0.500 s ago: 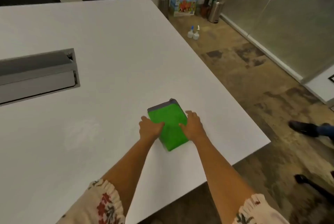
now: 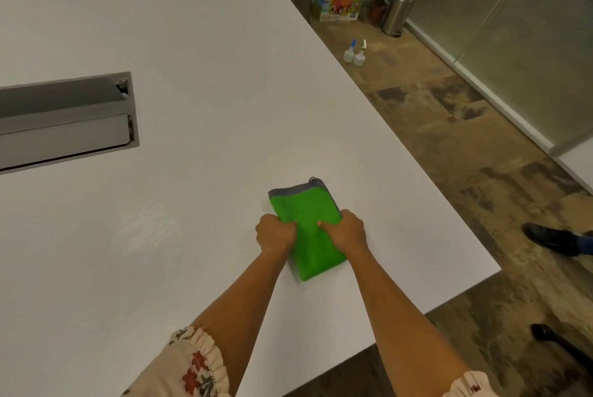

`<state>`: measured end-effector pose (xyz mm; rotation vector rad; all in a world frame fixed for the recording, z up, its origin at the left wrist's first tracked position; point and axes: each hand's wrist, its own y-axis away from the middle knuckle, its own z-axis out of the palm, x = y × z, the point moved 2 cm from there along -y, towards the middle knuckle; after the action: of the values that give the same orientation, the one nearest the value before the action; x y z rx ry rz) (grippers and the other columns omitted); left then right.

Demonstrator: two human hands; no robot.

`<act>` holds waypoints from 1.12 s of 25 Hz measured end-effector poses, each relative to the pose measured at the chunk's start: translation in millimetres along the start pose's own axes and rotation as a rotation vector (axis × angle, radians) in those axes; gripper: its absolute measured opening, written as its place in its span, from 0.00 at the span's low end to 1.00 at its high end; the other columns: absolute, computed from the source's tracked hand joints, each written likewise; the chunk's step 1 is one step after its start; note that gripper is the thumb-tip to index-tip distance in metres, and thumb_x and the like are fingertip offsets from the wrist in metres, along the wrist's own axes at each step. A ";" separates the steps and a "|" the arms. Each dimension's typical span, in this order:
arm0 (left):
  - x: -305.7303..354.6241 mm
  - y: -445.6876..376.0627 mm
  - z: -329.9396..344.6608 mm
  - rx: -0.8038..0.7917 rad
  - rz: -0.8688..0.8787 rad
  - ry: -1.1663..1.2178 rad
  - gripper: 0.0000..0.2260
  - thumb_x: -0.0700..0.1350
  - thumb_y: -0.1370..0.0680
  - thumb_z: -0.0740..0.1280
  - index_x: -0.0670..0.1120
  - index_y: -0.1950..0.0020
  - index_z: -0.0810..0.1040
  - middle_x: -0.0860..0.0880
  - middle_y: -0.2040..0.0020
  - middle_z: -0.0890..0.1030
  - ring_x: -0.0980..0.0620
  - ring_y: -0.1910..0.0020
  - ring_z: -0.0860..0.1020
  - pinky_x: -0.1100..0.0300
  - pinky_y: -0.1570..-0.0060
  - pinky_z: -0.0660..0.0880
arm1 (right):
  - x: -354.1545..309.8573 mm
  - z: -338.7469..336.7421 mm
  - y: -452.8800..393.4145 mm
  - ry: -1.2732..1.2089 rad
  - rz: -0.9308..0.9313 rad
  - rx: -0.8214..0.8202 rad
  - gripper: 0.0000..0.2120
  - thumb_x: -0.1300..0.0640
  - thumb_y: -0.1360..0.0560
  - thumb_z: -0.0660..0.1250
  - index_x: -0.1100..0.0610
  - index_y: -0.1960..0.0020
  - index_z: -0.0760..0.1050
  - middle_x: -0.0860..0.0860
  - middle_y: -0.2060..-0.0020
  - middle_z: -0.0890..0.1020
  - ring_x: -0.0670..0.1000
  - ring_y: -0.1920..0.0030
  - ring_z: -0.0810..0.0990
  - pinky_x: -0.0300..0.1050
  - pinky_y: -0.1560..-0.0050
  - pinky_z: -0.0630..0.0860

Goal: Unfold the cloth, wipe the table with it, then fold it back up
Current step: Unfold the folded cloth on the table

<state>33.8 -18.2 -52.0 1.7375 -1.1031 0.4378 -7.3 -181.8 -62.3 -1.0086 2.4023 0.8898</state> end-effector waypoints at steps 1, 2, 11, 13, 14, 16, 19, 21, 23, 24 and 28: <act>-0.2 0.1 -0.4 0.012 0.041 -0.012 0.07 0.42 0.26 0.70 0.41 0.57 0.75 0.44 0.59 0.78 0.40 0.55 0.80 0.55 0.60 0.71 | -2.4 2.6 -0.7 0.014 -0.005 -0.004 0.22 0.47 0.27 0.75 0.62 0.42 0.76 0.61 0.44 0.80 0.63 0.44 0.80 0.53 0.45 0.78; -0.2 2.1 -2.8 0.028 0.075 -0.008 0.06 0.41 0.25 0.68 0.41 0.56 0.72 0.45 0.59 0.77 0.41 0.56 0.78 0.56 0.59 0.69 | -6.9 6.1 0.3 0.007 -0.020 -0.010 0.21 0.48 0.27 0.74 0.62 0.43 0.77 0.61 0.44 0.79 0.63 0.44 0.79 0.52 0.46 0.77; -49.8 -11.6 -145.0 0.409 0.159 0.089 0.06 0.43 0.20 0.62 0.42 0.45 0.72 0.41 0.54 0.81 0.39 0.55 0.78 0.52 0.58 0.71 | -134.2 94.8 63.8 -0.209 -0.287 -0.167 0.14 0.53 0.24 0.73 0.57 0.46 0.72 0.57 0.50 0.82 0.60 0.50 0.81 0.51 0.54 0.78; -78.8 -14.1 -189.5 0.493 0.133 0.067 0.09 0.45 0.20 0.63 0.43 0.42 0.73 0.40 0.53 0.81 0.38 0.54 0.79 0.51 0.58 0.73 | -160.4 127.9 88.5 -0.223 -0.336 -0.224 0.17 0.53 0.24 0.73 0.58 0.42 0.72 0.58 0.48 0.82 0.60 0.50 0.82 0.53 0.52 0.79; -92.6 -12.2 -210.0 0.530 0.123 0.061 0.10 0.45 0.20 0.63 0.43 0.41 0.73 0.40 0.54 0.82 0.38 0.54 0.79 0.50 0.58 0.74 | -171.1 144.7 101.0 -0.218 -0.361 -0.253 0.17 0.54 0.24 0.73 0.58 0.41 0.71 0.58 0.48 0.83 0.60 0.49 0.82 0.54 0.52 0.80; -121.7 -5.7 -249.4 0.612 0.096 0.044 0.10 0.46 0.20 0.64 0.43 0.41 0.74 0.41 0.55 0.82 0.38 0.55 0.79 0.51 0.59 0.74 | -190.1 179.3 127.8 -0.197 -0.424 -0.309 0.17 0.55 0.24 0.72 0.59 0.40 0.71 0.59 0.48 0.83 0.61 0.49 0.82 0.54 0.52 0.79; -161.3 2.7 -291.1 0.672 0.073 0.048 0.10 0.46 0.20 0.65 0.43 0.42 0.74 0.45 0.60 0.80 0.39 0.57 0.80 0.53 0.62 0.71 | -206.0 220.7 161.5 -0.174 -0.467 -0.366 0.17 0.56 0.24 0.73 0.58 0.40 0.71 0.58 0.49 0.83 0.60 0.49 0.83 0.53 0.52 0.80; -182.3 7.9 -310.3 0.684 0.050 0.026 0.11 0.44 0.21 0.67 0.43 0.40 0.73 0.46 0.59 0.79 0.39 0.54 0.79 0.52 0.60 0.72 | -208.5 241.0 179.0 -0.159 -0.471 -0.359 0.17 0.57 0.26 0.74 0.58 0.41 0.72 0.56 0.50 0.83 0.57 0.51 0.82 0.51 0.52 0.79; -197.3 5.6 -317.8 0.701 0.090 -0.075 0.16 0.38 0.25 0.69 0.42 0.38 0.72 0.44 0.50 0.77 0.41 0.49 0.77 0.48 0.53 0.74 | -204.3 253.4 186.6 -0.102 -0.481 -0.288 0.18 0.59 0.28 0.76 0.58 0.43 0.73 0.54 0.50 0.81 0.55 0.50 0.80 0.49 0.51 0.77; -202.7 4.7 -317.9 0.689 0.135 -0.108 0.18 0.36 0.26 0.69 0.41 0.37 0.72 0.44 0.46 0.75 0.44 0.48 0.75 0.47 0.50 0.74 | -201.4 257.4 189.4 -0.068 -0.472 -0.255 0.18 0.58 0.28 0.77 0.59 0.43 0.73 0.55 0.49 0.80 0.55 0.49 0.80 0.48 0.51 0.75; -209.4 4.8 -304.9 0.487 0.269 -0.006 0.04 0.38 0.25 0.69 0.43 0.50 0.78 0.48 0.59 0.79 0.52 0.63 0.75 0.57 0.58 0.70 | -203.0 259.8 199.1 0.020 -0.360 -0.152 0.17 0.54 0.28 0.77 0.58 0.46 0.74 0.54 0.49 0.81 0.57 0.48 0.80 0.47 0.53 0.73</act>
<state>-20.4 347.5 -63.1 2.0090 -1.3168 0.9308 7.9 203.0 -56.7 -1.4552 2.0944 0.9379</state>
